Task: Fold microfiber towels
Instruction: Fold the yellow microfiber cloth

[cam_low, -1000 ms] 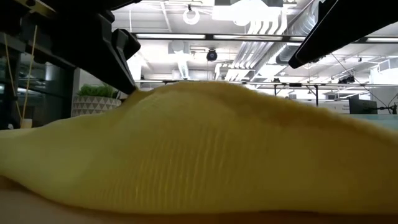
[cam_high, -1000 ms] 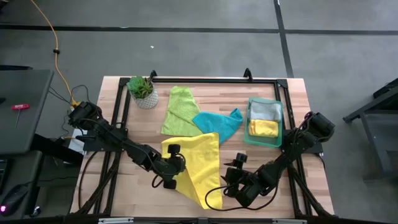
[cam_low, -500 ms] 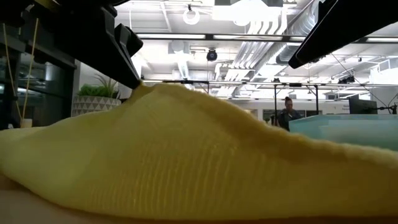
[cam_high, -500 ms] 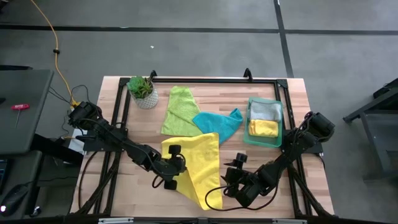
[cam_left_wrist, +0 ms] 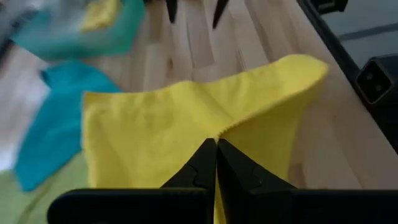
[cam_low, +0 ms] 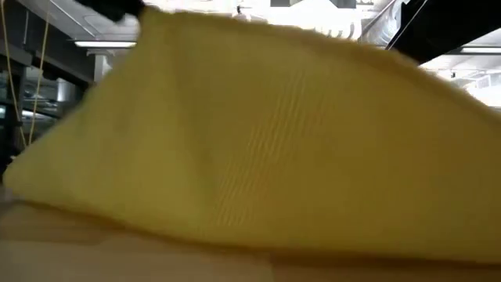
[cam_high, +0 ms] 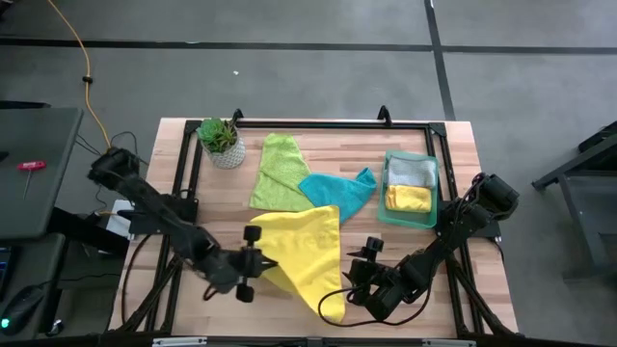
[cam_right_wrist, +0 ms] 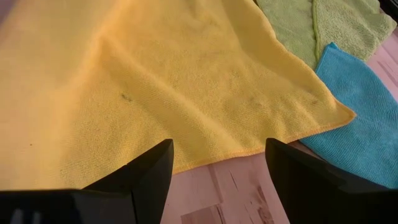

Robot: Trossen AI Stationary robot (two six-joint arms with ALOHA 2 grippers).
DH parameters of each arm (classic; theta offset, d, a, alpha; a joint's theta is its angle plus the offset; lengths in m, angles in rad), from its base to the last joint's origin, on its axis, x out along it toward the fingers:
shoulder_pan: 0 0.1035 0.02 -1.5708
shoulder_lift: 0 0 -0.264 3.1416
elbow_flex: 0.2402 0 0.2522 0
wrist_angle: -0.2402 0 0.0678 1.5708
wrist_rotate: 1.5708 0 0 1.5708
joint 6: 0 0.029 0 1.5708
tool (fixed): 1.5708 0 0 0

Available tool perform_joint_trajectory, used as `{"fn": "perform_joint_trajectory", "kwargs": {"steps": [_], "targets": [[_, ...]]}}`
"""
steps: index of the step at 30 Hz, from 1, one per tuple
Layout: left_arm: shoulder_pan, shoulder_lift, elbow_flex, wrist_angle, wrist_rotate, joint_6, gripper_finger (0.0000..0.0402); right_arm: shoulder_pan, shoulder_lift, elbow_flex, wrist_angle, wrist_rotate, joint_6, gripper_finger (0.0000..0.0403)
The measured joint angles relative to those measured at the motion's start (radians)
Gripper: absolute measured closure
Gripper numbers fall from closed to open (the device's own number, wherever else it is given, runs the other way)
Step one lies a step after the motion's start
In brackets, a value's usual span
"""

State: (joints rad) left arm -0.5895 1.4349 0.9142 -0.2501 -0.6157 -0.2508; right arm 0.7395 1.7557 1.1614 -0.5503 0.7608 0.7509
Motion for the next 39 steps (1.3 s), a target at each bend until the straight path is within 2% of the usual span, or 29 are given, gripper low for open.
{"fn": "perform_joint_trajectory", "kwargs": {"steps": [4,7,13,22,26,33,36,39], "targets": [[-0.066,-0.039,0.000,-0.035,-0.131,-0.019,0.0402,0.000,0.000,0.000,0.005,0.000,0.000,0.0155],[-0.088,-0.043,0.000,-0.056,-0.177,-0.043,0.0402,0.000,0.000,0.000,0.014,0.000,0.000,0.0155],[-0.069,-0.032,0.000,-0.083,-0.180,-0.062,0.0402,0.000,0.000,0.000,0.057,-0.012,-0.029,0.0155],[-0.039,-0.030,0.000,-0.094,-0.148,-0.090,0.0402,0.000,0.061,0.000,0.274,-0.251,-0.117,0.0155],[-0.039,-0.030,0.000,-0.094,-0.148,-0.090,0.0402,0.019,0.087,0.000,0.302,-0.257,-0.038,0.0155],[-0.039,-0.030,0.000,-0.094,-0.149,-0.088,0.0401,0.083,0.171,0.108,0.287,-0.239,-0.019,0.0155],[-0.039,-0.030,0.000,-0.094,-0.152,-0.087,0.0402,0.098,0.234,0.212,0.169,-0.240,0.010,0.0155],[-0.039,-0.030,0.000,-0.094,-0.152,-0.087,0.0401,0.112,0.313,0.358,-0.021,-0.242,0.035,0.0155]]}}
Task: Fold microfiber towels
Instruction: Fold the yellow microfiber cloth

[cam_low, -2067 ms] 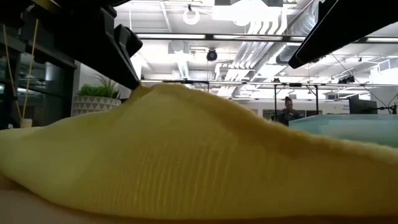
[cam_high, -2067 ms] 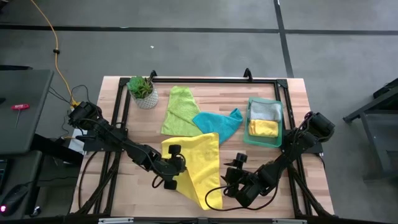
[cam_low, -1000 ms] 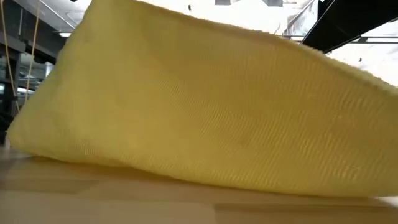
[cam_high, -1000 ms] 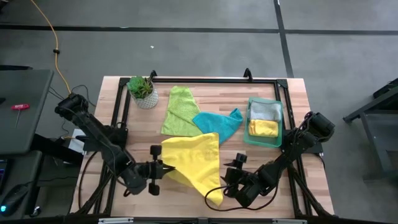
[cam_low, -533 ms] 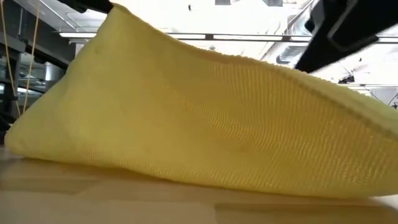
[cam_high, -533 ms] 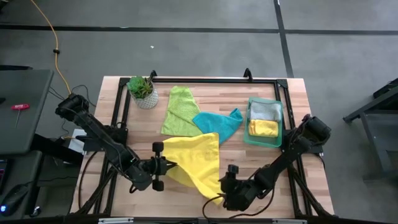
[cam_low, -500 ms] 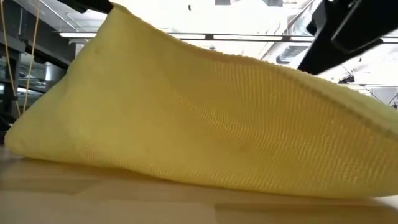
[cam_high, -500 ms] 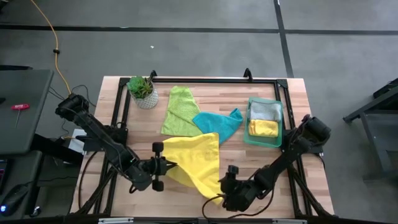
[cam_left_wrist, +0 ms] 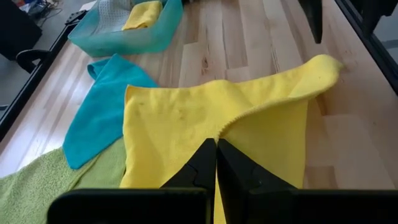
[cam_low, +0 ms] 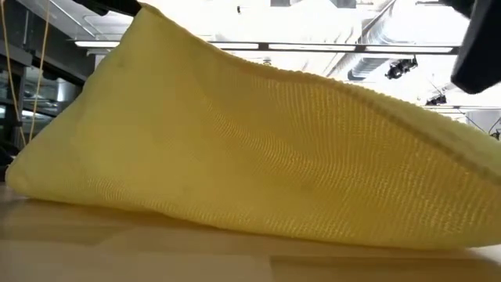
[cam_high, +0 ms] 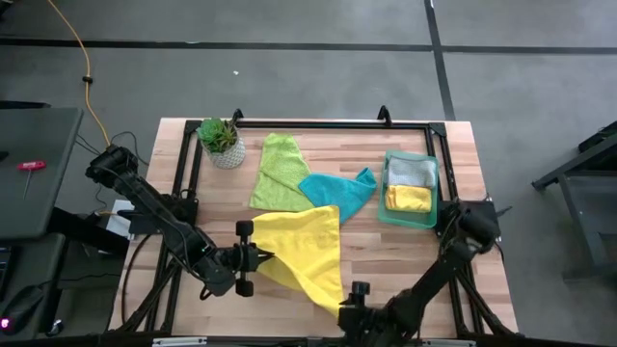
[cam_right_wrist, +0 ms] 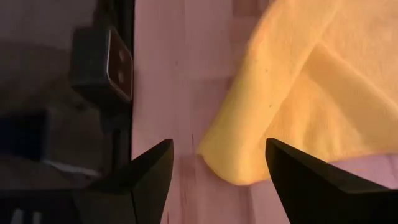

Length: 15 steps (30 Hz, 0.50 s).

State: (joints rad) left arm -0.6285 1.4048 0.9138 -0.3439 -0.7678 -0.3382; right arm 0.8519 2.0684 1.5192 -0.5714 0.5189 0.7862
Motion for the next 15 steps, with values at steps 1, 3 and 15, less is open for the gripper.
{"fn": "perform_joint_trajectory", "kwargs": {"steps": [1,3,15], "targets": [[0.000,0.000,0.000,0.000,0.000,0.000,0.0401,0.004,0.032,0.052,-0.058,0.003,0.002,0.0155],[0.000,0.000,0.000,0.000,0.000,0.000,0.0401,0.013,0.095,0.149,-0.166,0.031,0.002,0.0155],[0.000,0.000,0.000,0.003,-0.007,0.016,0.0401,0.012,0.351,0.525,-0.512,0.126,0.022,0.0155]]}}
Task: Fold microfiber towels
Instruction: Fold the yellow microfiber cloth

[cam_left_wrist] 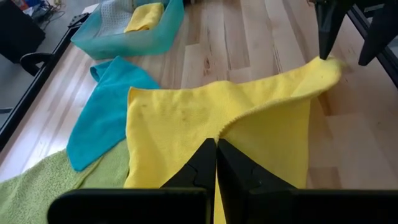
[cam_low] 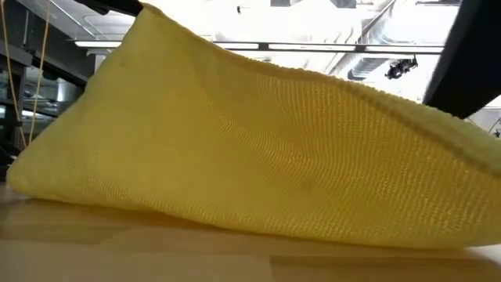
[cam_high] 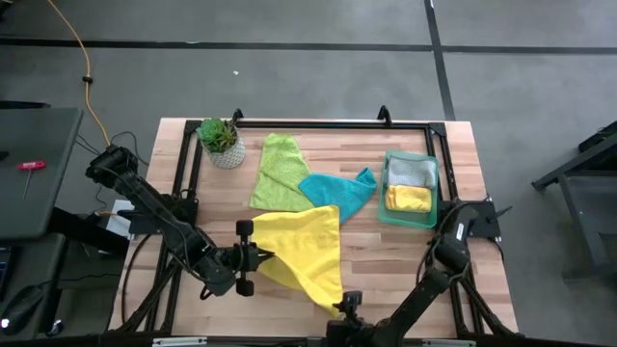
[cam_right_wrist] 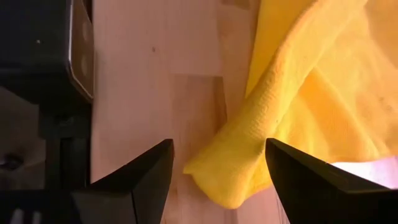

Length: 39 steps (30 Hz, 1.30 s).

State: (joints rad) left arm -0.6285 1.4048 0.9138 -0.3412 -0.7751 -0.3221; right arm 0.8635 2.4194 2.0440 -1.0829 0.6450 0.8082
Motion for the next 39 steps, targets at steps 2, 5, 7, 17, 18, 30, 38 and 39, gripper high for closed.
{"fn": "perform_joint_trajectory", "kwargs": {"steps": [2,5,7,17,18,30,38,39], "targets": [[0.001,0.000,0.000,0.000,0.000,0.001,0.0401,0.000,0.009,0.005,-0.001,0.004,0.004,0.0155],[0.008,0.000,0.000,0.000,0.000,0.001,0.0401,0.000,0.009,0.003,-0.029,0.040,0.055,0.0155],[0.014,0.000,0.000,0.001,0.000,0.001,0.0401,0.000,0.009,0.003,-0.068,0.078,0.114,0.0155],[0.021,0.000,0.000,0.001,0.001,0.000,0.0401,-0.015,0.009,0.003,-0.030,0.087,0.197,0.0155],[0.021,0.000,0.000,0.001,0.001,0.000,0.0401,-0.019,0.009,0.003,-0.006,0.087,0.181,0.0155],[0.021,0.000,0.000,0.001,0.003,0.000,0.0401,-0.080,0.008,0.003,-0.047,0.126,0.247,0.0155],[0.021,0.000,0.000,0.002,0.004,0.000,0.0401,-0.087,0.008,0.003,-0.155,0.043,0.291,0.0155],[0.021,0.000,0.000,0.002,0.004,0.000,0.0401,-0.084,0.008,0.003,-0.182,0.027,0.303,0.0155]]}}
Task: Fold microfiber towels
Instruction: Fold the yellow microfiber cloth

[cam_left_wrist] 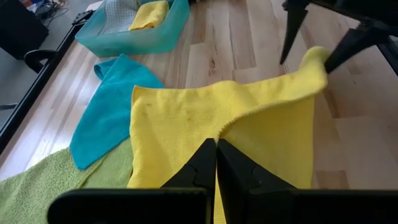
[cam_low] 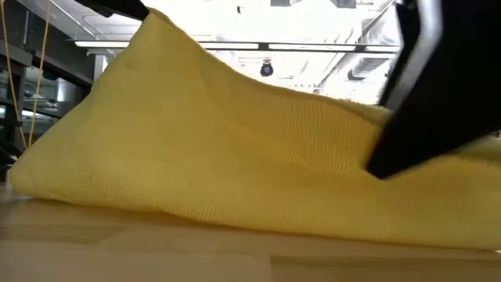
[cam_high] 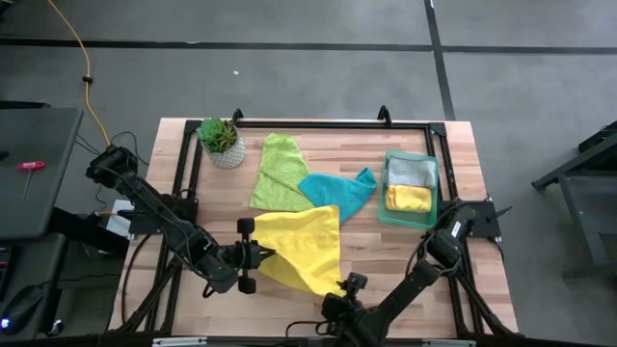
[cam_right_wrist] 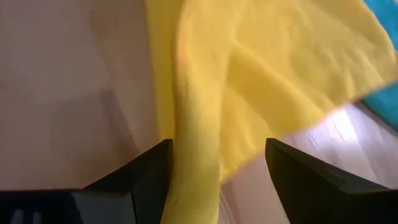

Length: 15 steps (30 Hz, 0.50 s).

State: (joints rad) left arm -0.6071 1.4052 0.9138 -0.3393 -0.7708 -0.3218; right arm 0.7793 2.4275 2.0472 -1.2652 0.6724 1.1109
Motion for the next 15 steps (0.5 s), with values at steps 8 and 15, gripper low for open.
{"fn": "perform_joint_trajectory", "kwargs": {"steps": [8,15], "targets": [[0.000,0.000,0.000,0.000,0.002,-0.009,0.0401,0.036,0.000,0.000,-0.170,-0.112,0.060,0.0155],[0.000,0.000,0.000,0.000,0.001,0.003,0.0401,0.054,0.000,0.000,-0.194,-0.099,0.060,0.0155]]}}
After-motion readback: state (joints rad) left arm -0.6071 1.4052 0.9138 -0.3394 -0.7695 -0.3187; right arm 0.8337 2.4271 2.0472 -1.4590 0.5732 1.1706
